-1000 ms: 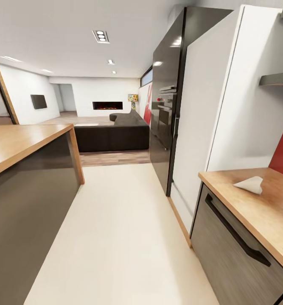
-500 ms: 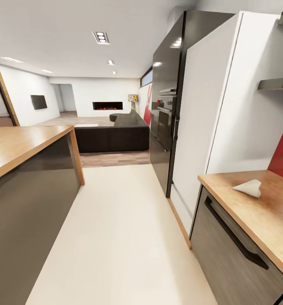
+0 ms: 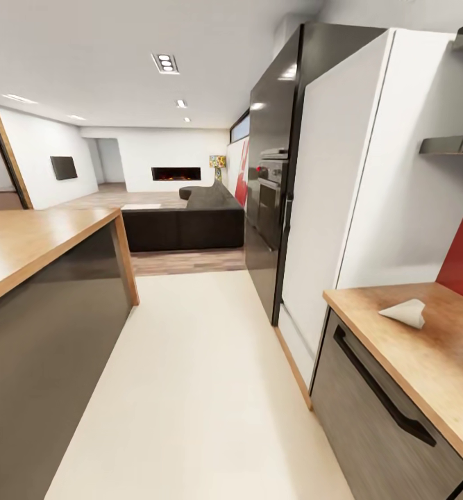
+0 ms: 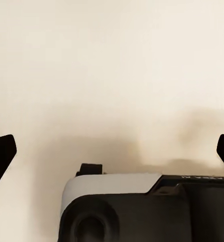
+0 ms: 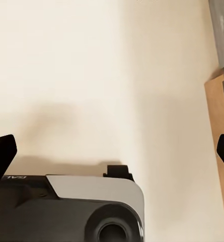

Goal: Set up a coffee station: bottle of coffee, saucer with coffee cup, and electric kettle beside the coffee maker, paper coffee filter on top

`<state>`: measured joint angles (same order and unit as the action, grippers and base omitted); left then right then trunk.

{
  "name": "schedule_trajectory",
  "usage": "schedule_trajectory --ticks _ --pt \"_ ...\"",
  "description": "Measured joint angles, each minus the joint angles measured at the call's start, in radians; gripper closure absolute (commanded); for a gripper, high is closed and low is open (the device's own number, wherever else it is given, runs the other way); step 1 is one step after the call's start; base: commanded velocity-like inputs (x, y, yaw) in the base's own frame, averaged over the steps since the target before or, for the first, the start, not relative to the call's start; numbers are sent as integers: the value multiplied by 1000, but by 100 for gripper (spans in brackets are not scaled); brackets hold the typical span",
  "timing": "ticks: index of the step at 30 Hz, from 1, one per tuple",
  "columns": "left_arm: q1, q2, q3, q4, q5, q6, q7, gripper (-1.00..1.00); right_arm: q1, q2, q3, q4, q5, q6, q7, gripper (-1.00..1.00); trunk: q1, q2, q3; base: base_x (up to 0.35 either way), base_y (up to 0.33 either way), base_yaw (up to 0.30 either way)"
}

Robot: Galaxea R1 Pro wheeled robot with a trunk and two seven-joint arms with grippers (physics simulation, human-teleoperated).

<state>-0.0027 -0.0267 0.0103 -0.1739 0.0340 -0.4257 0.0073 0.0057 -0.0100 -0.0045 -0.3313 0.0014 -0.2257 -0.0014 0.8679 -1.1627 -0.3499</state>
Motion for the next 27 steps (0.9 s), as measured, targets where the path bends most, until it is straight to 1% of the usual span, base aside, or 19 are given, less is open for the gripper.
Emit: schedule_trajectory --ticks 1,2,6,27 --pt "0 0 0 -9 0 1 0 -100 0 0 0 0 0 0 0 -100 -4 7 3 0 0 0" --pt "0 1 0 -40 0 10 1 -100 0 0 0 0 0 0 0 -100 -8 14 6 0 0 0" --pt "0 0 0 -55 -1 17 1 -100 0 3 1 0 0 0 0 -100 -23 42 19 0 0 0" --pt "0 -1 1 -53 3 19 0 -100 0 3 3 1 0 0 0 -100 -104 189 85 0 0 0"
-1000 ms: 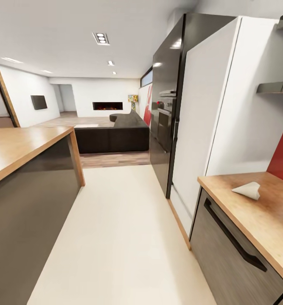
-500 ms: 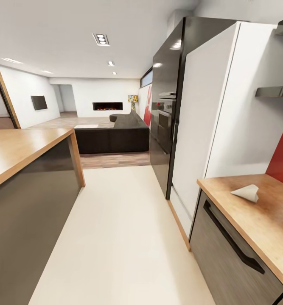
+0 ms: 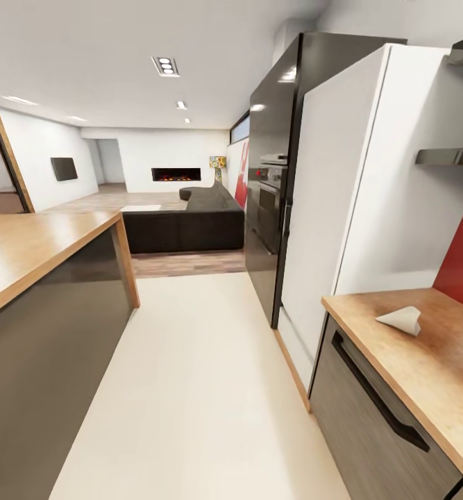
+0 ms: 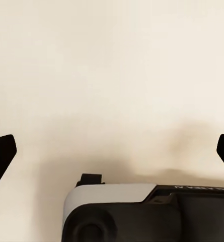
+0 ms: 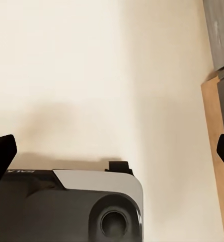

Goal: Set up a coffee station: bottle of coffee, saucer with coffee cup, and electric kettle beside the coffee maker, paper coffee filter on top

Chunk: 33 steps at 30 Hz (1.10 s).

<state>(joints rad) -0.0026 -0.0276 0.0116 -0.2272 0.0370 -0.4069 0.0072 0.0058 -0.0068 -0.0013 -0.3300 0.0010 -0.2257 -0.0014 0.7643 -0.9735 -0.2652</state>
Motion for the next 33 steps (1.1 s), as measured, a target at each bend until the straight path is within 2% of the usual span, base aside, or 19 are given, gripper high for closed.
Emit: schedule_trajectory --ticks 8,21,23,24,25,30,32,33 --pt "1 -1 0 1 0 0 0 -100 0 -1 -1 0 -1 0 0 -100 -31 56 25 0 0 -16" --pt "0 -3 2 2 1 0 0 -100 0 0 -2 0 -1 0 0 -100 -81 147 66 0 0 -151" --pt "0 -1 12 2 1 0 1 -100 0 1 -3 0 -1 0 0 -100 -88 161 72 0 0 -10" --pt "0 0 40 2 1 1 3 -100 0 2 -4 0 -2 0 0 -100 -92 168 75 0 0 -2" --pt "0 0 45 2 1 1 3 -100 0 2 -5 0 -2 0 0 -100 -96 175 78 0 0 -2" --pt "0 5 54 2 1 1 4 -100 0 2 -6 -1 -7 1 -2 -100 -115 210 94 0 0 0" --pt "0 5 54 2 0 1 4 -100 0 1 -6 -18 -4 10 -3 -100 -123 224 100 0 0 0" --pt "0 5 54 2 -1 1 5 -100 -2 1 -6 -57 -3 15 -3 -100 -127 231 104 0 0 0"
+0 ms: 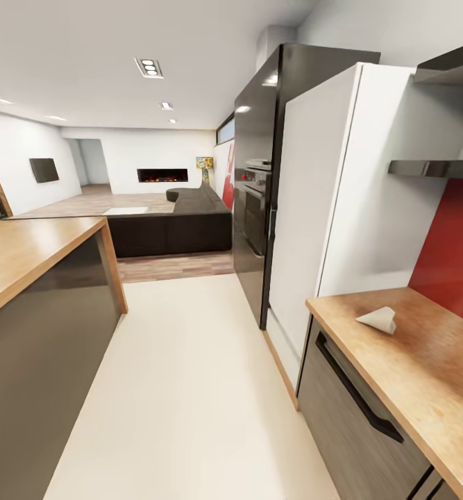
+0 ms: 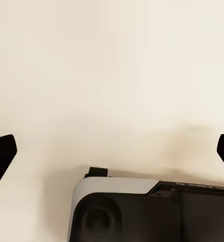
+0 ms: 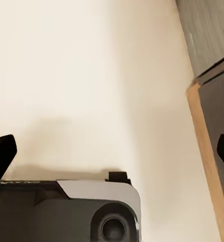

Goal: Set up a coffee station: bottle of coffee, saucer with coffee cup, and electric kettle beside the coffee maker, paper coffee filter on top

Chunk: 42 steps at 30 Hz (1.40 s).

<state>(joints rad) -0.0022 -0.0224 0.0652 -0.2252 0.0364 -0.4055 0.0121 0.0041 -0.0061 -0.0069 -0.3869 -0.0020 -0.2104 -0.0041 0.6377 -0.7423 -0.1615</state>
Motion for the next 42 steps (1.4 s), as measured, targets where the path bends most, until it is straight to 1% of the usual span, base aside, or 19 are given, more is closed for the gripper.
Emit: schedule_trajectory --ticks 2,4,6,9,12,14,17,18,19,21,22,25,26,27,29,31,34,38,42 --pt "0 0 0 0 0 0 0 -100 -1 0 0 -71 0 13 1 -100 -8 14 6 0 0 0" --pt "0 0 0 0 0 1 1 -100 -3 1 1 -183 1 58 2 -100 -15 28 13 0 0 0" --pt "0 0 0 1 0 1 1 -100 -4 2 1 -276 2 123 4 -100 -23 42 19 0 0 0" --pt "1 0 -1 8 0 1 0 -100 -6 5 2 -475 2 272 4 -100 -35 63 29 0 0 0" --pt "1 -1 -2 28 0 1 -1 -100 -18 11 4 -611 2 360 3 -100 -46 84 38 0 0 0" --pt "1 -1 -2 50 0 1 -2 -100 -71 28 4 -730 0 438 1 -100 -54 98 44 0 0 0" --pt "1 -2 -2 63 0 1 -2 -100 -145 37 4 -821 -3 536 0 -100 -65 119 54 0 0 0" --pt "1 -2 -2 67 0 1 -2 -100 -180 39 4 -852 -3 594 0 -100 -69 127 57 0 0 0" --pt "1 -2 -2 68 0 1 -2 -100 -200 40 4 -867 -4 625 0 -100 -73 133 60 0 0 0" --pt "1 -2 -2 71 0 1 -3 -100 -284 42 4 -910 -4 740 1 -100 -81 148 67 0 0 0" --pt "1 -2 -2 71 0 1 -3 -100 -309 42 4 -918 -5 766 1 -100 -84 155 70 0 0 0" --pt "1 -2 -2 72 0 1 -3 -100 -425 42 4 -941 -5 876 1 -100 -96 176 79 0 0 0" --pt "1 -2 -2 73 0 1 -3 -100 -479 42 4 -948 -6 922 0 -100 -100 183 82 0 0 0" --pt "1 -2 -2 73 0 1 -3 -100 -514 42 4 -953 -6 943 0 -100 -104 190 85 0 0 0" --pt "1 -2 -2 73 0 1 -3 -100 -553 41 4 -958 -6 971 0 -100 -111 204 92 0 0 0" --pt "1 -2 -2 73 0 1 -3 -100 -579 38 3 -977 -6 997 1 -100 -119 218 98 0 0 0" --pt "1 -2 -2 73 0 1 -3 -100 -592 36 -1 -1017 -7 1011 5 -100 -127 232 104 0 0 0" --pt "1 0 -2 73 0 0 -3 -100 -596 35 -2 -1032 -8 1013 7 -100 -127 232 104 0 0 0" --pt "1 -1 0 84 5 1 0 -100 -582 35 8 -1010 -11 1025 21 -100 -127 232 104 0 0 0"
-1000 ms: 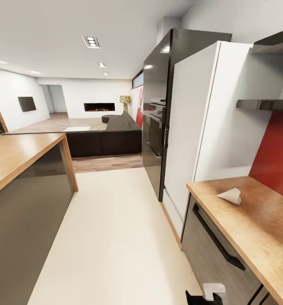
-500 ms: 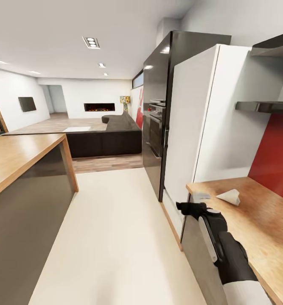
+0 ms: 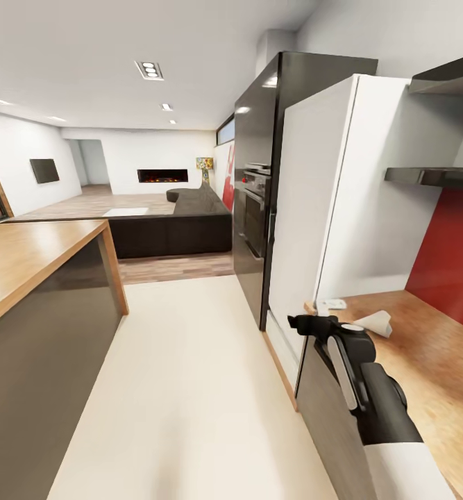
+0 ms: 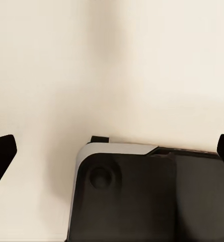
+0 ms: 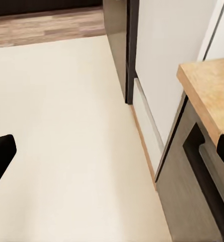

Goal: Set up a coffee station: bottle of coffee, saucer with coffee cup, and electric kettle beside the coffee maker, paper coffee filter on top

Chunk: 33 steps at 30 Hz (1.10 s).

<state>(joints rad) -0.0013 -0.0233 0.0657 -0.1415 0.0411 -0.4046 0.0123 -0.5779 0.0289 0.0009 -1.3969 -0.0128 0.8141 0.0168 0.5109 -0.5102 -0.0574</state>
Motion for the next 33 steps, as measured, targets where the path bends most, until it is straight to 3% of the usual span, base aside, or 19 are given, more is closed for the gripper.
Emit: schedule_trajectory --ticks 10,28,33 --pt "0 -4 2 -5 1 0 -1 -100 1 -4 -2 47 2 13 -3 -100 0 0 0 145 0 -19" --pt "0 -4 3 -5 1 0 -1 -100 1 -6 -2 126 2 11 -3 -100 0 0 0 65 0 -281" --pt "0 -4 2 -5 1 0 -1 -100 1 -6 -3 127 4 -3 -3 -100 0 0 0 190 0 -112"
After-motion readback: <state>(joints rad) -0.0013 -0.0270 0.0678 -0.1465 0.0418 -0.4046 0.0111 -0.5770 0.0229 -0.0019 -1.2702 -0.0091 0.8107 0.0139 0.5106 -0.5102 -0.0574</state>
